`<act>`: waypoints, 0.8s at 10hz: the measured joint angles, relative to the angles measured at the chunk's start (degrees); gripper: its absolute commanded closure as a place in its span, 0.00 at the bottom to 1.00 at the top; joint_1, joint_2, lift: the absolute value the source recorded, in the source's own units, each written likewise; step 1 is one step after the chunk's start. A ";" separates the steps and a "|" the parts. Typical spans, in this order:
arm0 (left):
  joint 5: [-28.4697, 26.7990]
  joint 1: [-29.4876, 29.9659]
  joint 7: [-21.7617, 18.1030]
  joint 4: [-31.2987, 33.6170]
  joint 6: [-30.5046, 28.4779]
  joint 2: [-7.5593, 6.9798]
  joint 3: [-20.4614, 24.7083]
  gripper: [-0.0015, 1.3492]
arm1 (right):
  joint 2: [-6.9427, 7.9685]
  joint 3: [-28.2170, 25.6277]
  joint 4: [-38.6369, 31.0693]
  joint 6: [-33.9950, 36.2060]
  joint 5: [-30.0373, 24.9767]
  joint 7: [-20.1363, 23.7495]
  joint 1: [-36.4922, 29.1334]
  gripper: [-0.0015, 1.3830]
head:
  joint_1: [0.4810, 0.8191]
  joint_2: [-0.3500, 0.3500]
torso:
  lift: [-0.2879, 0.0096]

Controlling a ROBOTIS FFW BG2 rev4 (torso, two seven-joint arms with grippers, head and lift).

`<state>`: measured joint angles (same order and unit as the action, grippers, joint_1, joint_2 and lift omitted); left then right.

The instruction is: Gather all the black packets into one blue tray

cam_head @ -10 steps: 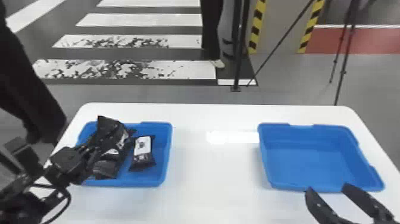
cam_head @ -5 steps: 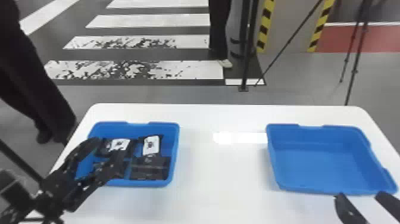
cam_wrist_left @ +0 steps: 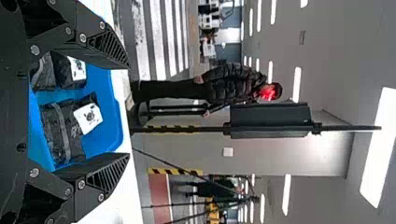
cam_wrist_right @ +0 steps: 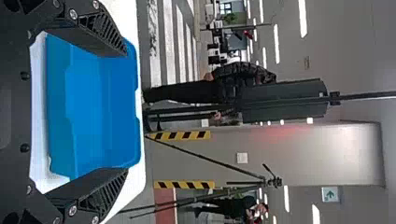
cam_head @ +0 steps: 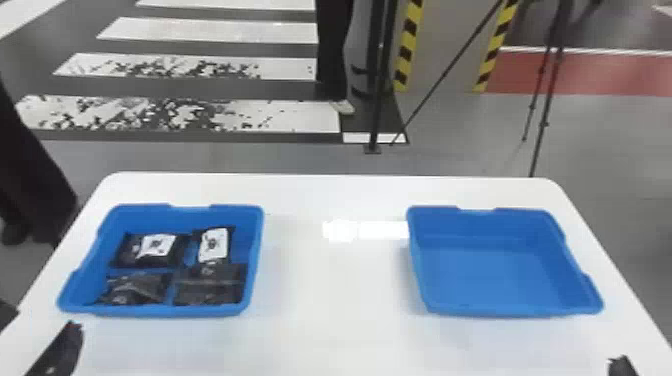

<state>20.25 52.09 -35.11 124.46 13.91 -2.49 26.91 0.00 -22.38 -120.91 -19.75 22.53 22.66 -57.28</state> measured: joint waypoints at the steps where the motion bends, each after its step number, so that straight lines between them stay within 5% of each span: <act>1: 0.64 3.33 0.70 1.84 1.37 1.61 0.48 0.30 | 0.00 -0.02 0.87 -1.88 -0.01 -0.23 -0.92 0.10 | 0.63 0.41 | 0.60; 8: 0.54 5.21 1.81 2.17 1.09 2.05 -1.55 0.30 | 0.00 -0.35 1.06 -3.18 -1.55 -0.42 -0.91 0.10 | 0.63 0.37 | 0.60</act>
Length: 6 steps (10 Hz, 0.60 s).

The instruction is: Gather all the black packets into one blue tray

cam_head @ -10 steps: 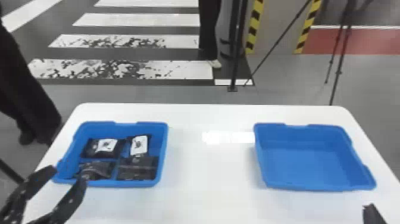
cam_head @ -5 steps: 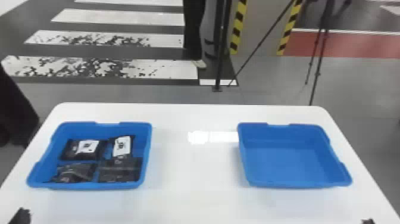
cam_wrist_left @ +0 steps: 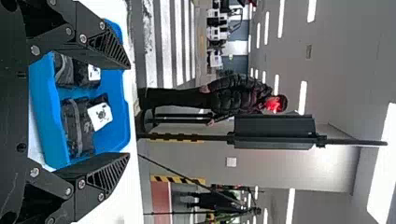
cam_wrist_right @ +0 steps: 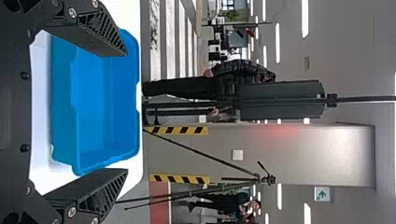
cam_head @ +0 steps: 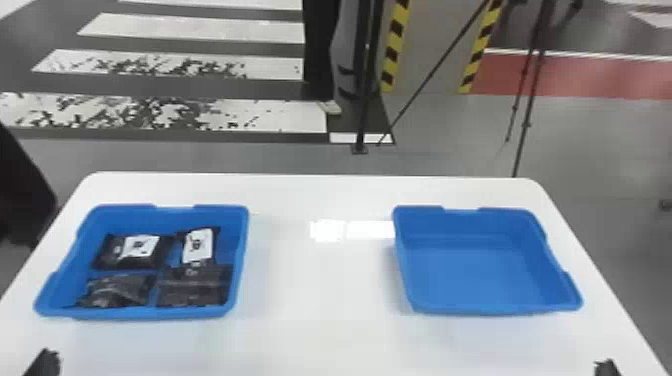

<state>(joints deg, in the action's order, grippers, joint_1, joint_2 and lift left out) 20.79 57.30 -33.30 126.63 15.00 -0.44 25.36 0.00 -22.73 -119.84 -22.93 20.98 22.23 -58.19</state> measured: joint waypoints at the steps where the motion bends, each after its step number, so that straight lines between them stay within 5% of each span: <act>1: -0.09 -0.17 0.01 0.00 -0.42 -0.05 -0.14 0.30 | 0.00 0.09 -0.13 0.00 -0.59 0.02 0.25 0.10 | 0.63 0.37 | 0.60; 6: 0.01 -0.61 0.00 0.00 -1.01 -0.25 -0.56 0.30 | 0.00 0.45 0.33 0.00 -1.33 0.09 1.02 0.10 | 0.63 0.38 | 0.60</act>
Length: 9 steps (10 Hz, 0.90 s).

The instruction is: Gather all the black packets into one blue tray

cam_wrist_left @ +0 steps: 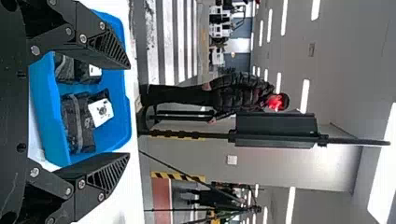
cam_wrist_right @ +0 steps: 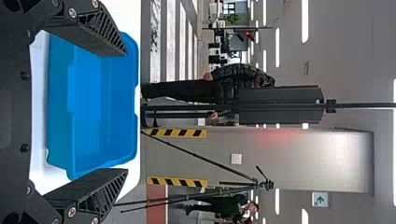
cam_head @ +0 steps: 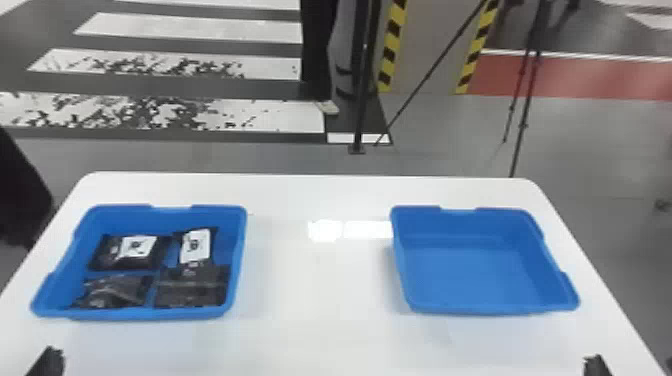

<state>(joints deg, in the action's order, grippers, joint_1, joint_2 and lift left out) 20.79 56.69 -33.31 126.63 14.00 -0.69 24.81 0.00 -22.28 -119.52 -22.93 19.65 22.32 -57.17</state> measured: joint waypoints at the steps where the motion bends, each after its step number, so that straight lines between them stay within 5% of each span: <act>1: 0.00 -0.02 0.00 0.00 -0.08 -0.07 -0.08 0.30 | 0.00 0.07 0.07 0.00 0.00 0.00 0.11 0.10 | 0.63 0.37 | 0.60; 9: 0.35 -0.42 0.00 -0.53 -0.60 -0.27 -0.41 0.30 | 0.00 0.11 0.74 0.14 0.39 0.27 0.36 0.10 | 0.63 0.37 | 0.60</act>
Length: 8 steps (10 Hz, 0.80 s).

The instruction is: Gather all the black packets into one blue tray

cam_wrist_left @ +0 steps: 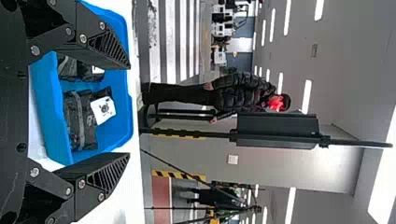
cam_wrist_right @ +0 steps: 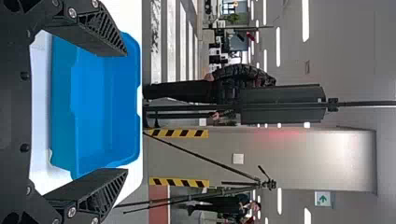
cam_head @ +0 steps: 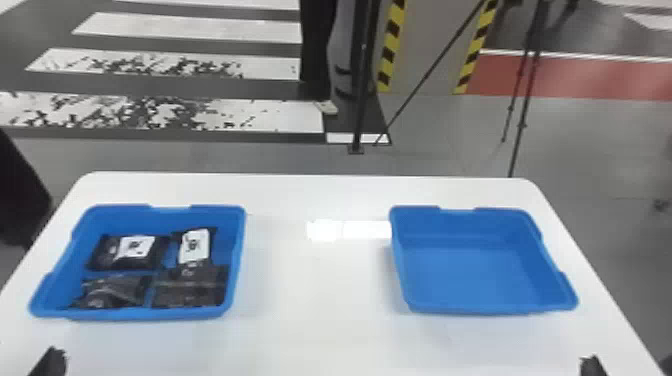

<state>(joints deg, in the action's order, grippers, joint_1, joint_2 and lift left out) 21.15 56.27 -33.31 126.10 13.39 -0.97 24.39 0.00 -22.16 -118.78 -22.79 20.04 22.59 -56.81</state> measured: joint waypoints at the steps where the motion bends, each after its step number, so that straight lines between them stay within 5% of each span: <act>1: 0.03 -0.02 0.00 -0.02 -0.02 -0.03 -0.05 0.30 | 0.00 0.00 0.03 0.00 0.13 0.00 0.00 0.10 | 0.63 0.37 | 0.60; 8: 0.55 -0.05 0.00 -0.17 0.39 0.02 -0.05 0.30 | 0.00 0.00 0.02 -0.02 0.52 0.00 -0.14 0.10 | 0.63 0.37 | 0.60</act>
<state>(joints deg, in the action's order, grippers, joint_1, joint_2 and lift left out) 21.70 56.22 -33.31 125.93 13.78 -0.95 24.34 0.00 -22.17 -118.75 -22.81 20.56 22.59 -56.95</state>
